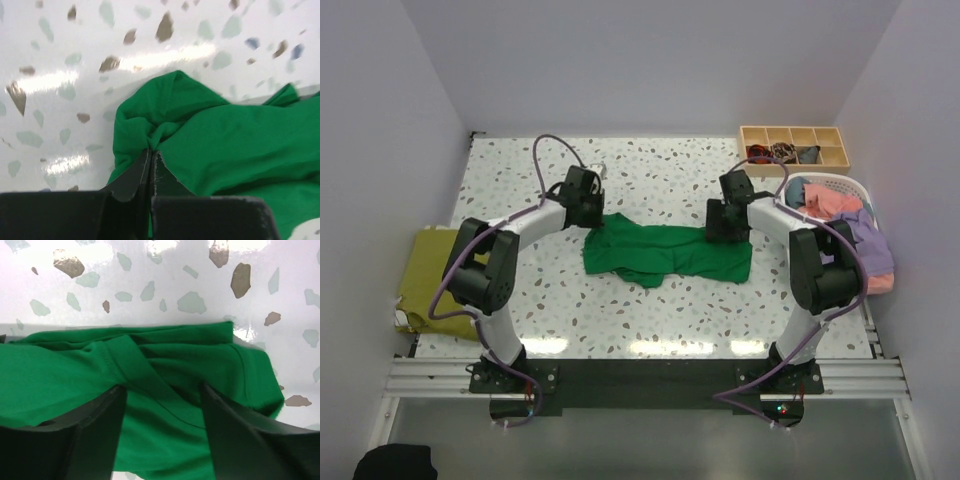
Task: Fold and stack the t-shirts
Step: Flatten out the tshirt
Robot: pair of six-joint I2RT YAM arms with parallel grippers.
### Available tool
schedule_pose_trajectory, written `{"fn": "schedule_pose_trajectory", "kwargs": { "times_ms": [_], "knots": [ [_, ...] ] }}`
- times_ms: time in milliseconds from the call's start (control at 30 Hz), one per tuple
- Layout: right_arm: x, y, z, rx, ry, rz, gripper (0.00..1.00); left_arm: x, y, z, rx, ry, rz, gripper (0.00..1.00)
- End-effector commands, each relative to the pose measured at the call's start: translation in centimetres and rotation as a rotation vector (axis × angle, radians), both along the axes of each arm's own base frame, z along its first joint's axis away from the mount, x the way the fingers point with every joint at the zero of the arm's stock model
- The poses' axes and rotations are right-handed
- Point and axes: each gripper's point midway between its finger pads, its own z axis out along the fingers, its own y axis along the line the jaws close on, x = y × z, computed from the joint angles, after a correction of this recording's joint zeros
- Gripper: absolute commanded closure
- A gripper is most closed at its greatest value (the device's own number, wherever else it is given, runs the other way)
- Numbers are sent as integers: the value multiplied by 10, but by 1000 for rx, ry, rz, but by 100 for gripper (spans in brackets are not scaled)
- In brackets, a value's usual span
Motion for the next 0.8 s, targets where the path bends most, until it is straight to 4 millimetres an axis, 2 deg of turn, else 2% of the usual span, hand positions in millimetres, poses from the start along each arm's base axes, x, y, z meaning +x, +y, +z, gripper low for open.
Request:
{"fn": "schedule_pose_trajectory", "kwargs": {
  "times_ms": [0, 33, 100, 133, 233, 300, 333, 400, 500, 633, 700, 767],
  "knots": [
    [6, 7, 11, 41, -37, 34, 43, 35, -26, 123, -118, -260, -106, 100],
    [4, 10, 11, 61, -27, 45, 51, 43, -28, 153, -121, -326, -119, 100],
    [-3, 14, 10, 82, -12, 57, 64, 44, -28, 189, -130, -390, -131, 100],
    [-7, 20, 9, 116, 3, 71, 74, 47, -29, 212, -139, -437, -137, 100],
    [-19, 26, 7, 164, 21, 78, 90, 45, -34, 244, -175, -494, -166, 100],
    [-33, 32, 3, 205, 50, 94, 99, 44, -39, 252, -199, -505, -184, 100],
    [-35, 33, 7, 215, 39, 95, 100, 41, -43, 255, -223, -505, -208, 100],
    [-46, 34, 6, 222, 47, 109, 100, 38, -48, 262, -253, -524, -229, 100],
    [-50, 30, 15, 212, 14, 115, 100, 32, -54, 268, -287, -538, -269, 100],
    [-47, 28, 41, 206, -70, 141, 100, 19, -65, 280, -337, -562, -349, 100],
    [-42, 28, 62, 212, -135, 145, 100, 17, -63, 285, -334, -578, -341, 100],
    [-39, 28, 77, 214, -179, 152, 100, 19, -56, 281, -307, -576, -309, 100]
  ]
}}
